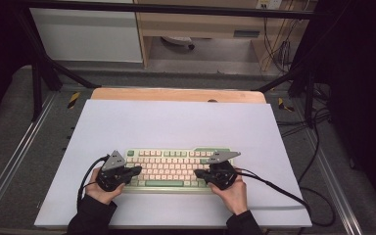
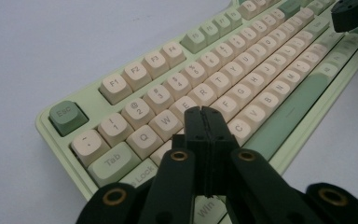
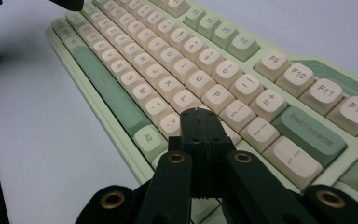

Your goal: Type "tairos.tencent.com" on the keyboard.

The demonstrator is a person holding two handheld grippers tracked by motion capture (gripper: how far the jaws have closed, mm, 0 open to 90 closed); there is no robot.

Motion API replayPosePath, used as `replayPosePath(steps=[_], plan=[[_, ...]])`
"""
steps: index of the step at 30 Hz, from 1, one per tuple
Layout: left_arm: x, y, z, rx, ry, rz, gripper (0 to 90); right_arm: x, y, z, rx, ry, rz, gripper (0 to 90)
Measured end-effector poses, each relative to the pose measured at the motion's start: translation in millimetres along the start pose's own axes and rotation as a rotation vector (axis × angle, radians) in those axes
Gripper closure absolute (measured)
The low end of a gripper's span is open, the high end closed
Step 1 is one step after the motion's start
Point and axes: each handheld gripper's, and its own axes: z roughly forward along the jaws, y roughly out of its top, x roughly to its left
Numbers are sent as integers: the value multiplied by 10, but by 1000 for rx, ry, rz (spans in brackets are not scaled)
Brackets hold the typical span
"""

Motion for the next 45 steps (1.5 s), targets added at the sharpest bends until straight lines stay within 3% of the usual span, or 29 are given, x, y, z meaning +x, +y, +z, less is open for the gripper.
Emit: replayPosePath(steps=[21, 34, 45], plan=[[-118, 159, 132, 5, -8, 26, 897, -31, -75, -95, -4, 0, 5, 900], [-220, 299, 342, 20, -18, 41, 897, -40, -98, -128, -11, -1, 7, 900], [-220, 352, 500, 31, -8, 33, 897, -42, -99, -122, -14, 4, 10, 900]])
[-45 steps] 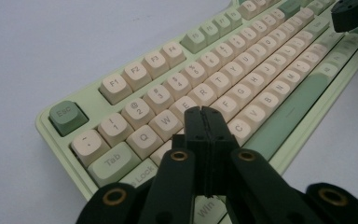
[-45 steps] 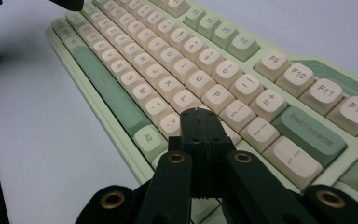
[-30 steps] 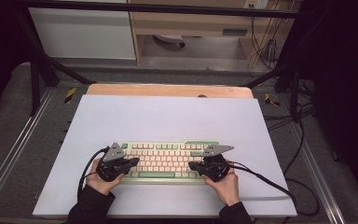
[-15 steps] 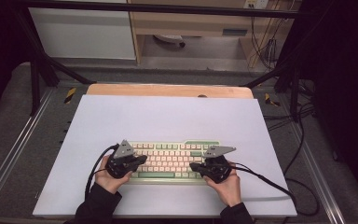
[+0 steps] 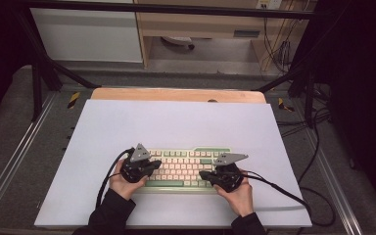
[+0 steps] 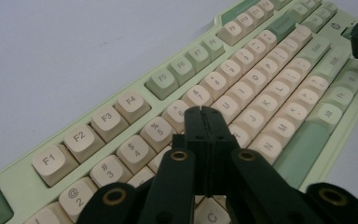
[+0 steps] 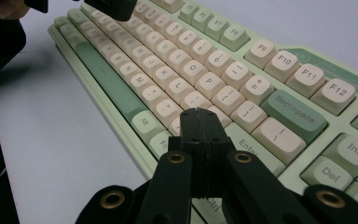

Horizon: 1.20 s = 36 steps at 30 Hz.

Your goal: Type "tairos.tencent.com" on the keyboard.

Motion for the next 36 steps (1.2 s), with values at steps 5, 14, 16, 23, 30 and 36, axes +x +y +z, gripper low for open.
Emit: replayPosePath(steps=[5, 14, 16, 23, 30, 36], plan=[[10, -7, 78, 15, 11, 3, 897, 1, 2, -2, -3, 0, 2, 900], [13, -22, 134, 24, 15, 5, 897, -3, 0, -10, -9, 1, 3, 900], [7, -24, 139, 22, 14, 8, 897, -5, -1, -14, -9, 0, 5, 900], [3, -27, 143, 21, 13, 13, 897, -7, -4, -11, -7, 0, 1, 900], [1, -46, 169, 25, 13, 18, 897, -5, -8, -10, -7, 1, 4, 900], [-17, -30, 131, 14, 4, 21, 897, -6, -8, -18, -7, -2, 2, 900]])
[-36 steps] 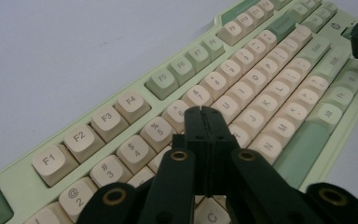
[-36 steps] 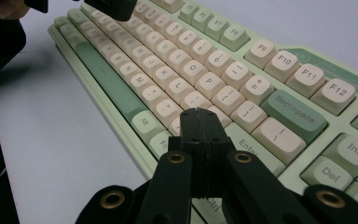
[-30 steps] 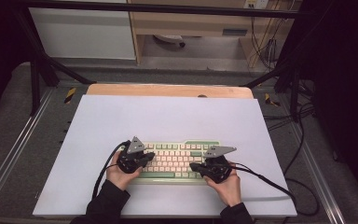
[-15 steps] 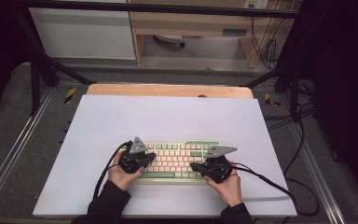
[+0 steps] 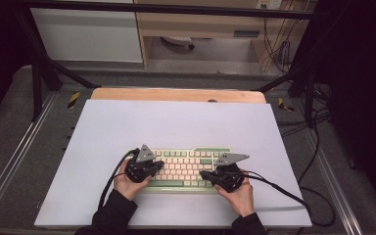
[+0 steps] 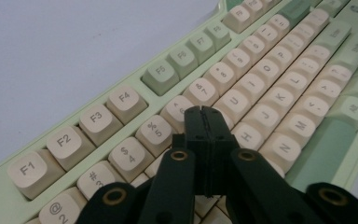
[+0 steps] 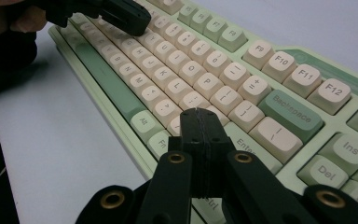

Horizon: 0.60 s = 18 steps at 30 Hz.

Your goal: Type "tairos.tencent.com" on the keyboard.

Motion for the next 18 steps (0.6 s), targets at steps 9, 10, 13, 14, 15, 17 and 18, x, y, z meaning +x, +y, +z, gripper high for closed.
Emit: replayPosePath(steps=[9, 10, 13, 14, 15, 17, 18], plan=[[-26, 6, -78, -6, -9, 10, 898, -8, -4, -6, -4, -1, -3, 900], [-26, 4, -89, -5, -9, 13, 898, -8, -4, -6, -4, -1, -5, 900], [-25, -3, -119, -8, -12, 10, 898, -8, -4, -5, -3, 0, -3, 900], [-26, -7, -127, -9, -12, 11, 898, -9, -5, -5, -2, 0, -5, 900], [-26, -11, -137, -10, -13, 11, 898, -9, -6, -2, 0, 1, -5, 900], [-22, -19, -158, -11, -13, 10, 898, -6, -8, 2, 1, -1, -3, 900], [-18, -23, -168, -13, -13, 7, 897, -5, -9, 4, 2, -1, -2, 900]])
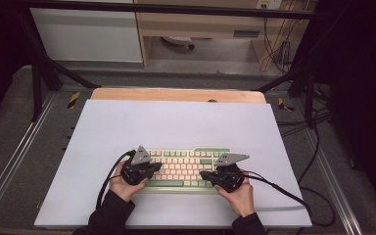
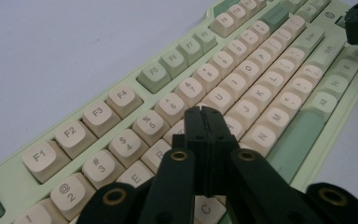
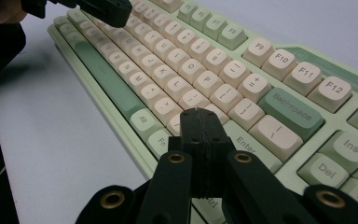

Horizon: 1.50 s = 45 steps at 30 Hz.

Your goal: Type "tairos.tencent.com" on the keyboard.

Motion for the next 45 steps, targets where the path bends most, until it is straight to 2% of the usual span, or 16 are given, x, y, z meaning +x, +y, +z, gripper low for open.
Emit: replayPosePath(steps=[21, 36, 45], plan=[[127, -83, -197, -19, 25, -31, 897, -2, -5, -3, 0, 1, -1, 900], [230, -140, -85, 11, 63, -61, 896, 3, -7, 9, 6, 7, 2, 900], [234, -158, -49, 16, 67, -61, 896, 4, -8, 13, 5, 7, 2, 900]])
